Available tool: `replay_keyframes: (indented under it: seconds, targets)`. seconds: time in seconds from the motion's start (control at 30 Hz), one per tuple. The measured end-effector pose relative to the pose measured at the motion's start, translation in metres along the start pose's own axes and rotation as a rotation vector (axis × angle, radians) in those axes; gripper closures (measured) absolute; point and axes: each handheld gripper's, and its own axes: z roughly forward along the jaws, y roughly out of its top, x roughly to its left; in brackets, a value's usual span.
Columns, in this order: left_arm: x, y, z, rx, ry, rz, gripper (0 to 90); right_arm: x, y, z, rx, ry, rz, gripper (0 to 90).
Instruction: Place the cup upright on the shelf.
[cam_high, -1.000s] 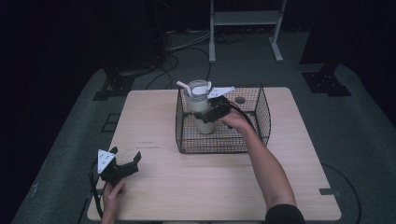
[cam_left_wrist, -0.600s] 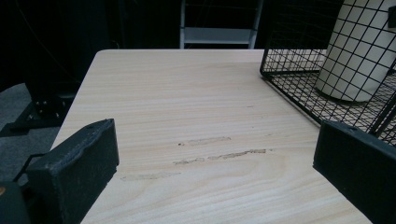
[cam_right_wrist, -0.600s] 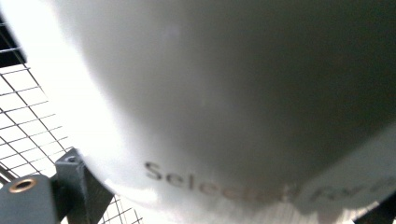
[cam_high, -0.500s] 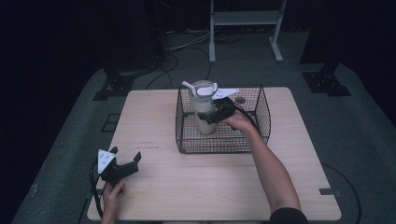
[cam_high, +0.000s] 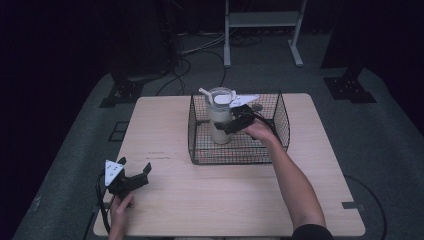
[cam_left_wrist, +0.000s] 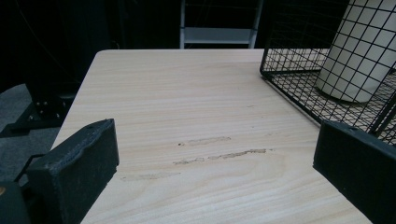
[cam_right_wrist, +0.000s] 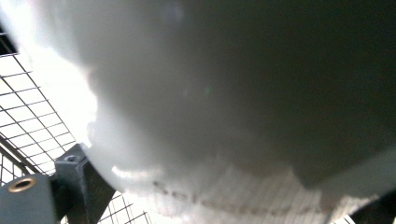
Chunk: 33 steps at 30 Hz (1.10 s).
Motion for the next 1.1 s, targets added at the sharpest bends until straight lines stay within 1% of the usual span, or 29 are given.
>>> replay_keyframes:
  seconds: [0.13, 0.27, 0.5, 0.57, 0.63, 0.77, 1.03, 1.07, 1.1]
  targets:
    - [0.000, 0.000, 0.000, 0.001, 0.002, -0.002, 0.0, 0.001, -0.001, -0.001, 0.001, -0.003, 0.007, 7.5]
    - [0.000, 0.000, 0.000, 0.000, 0.004, -0.004, 0.0, 0.002, 0.000, -0.002, 0.011, -0.007, 0.000, 7.5]
    - [0.000, 0.000, 0.000, 0.001, 0.003, -0.004, 0.0, 0.001, -0.002, -0.007, 0.035, -0.012, -0.006, 7.5]
    - [0.000, 0.000, 0.000, 0.000, 0.003, -0.004, 0.0, 0.002, -0.001, -0.009, 0.031, -0.015, -0.015, 7.7]
    - [0.000, 0.000, 0.000, -0.001, 0.004, -0.005, 0.0, 0.003, 0.000, -0.011, 0.027, -0.017, -0.010, 7.7]
    - [0.000, 0.000, 0.000, 0.000, 0.004, -0.002, 0.0, 0.004, 0.002, -0.014, 0.040, -0.022, -0.016, 8.0]
    - [0.000, 0.000, 0.000, 0.000, 0.006, -0.007, 0.0, 0.004, 0.004, -0.024, 0.040, -0.026, -0.001, 8.0]
    - [0.000, 0.000, 0.000, 0.000, 0.006, -0.006, 0.0, 0.003, 0.005, -0.028, 0.039, -0.026, 0.012, 8.0]
    - [0.000, 0.000, 0.000, 0.000, 0.006, -0.006, 0.0, 0.003, 0.005, -0.028, 0.039, -0.026, 0.012, 8.0]
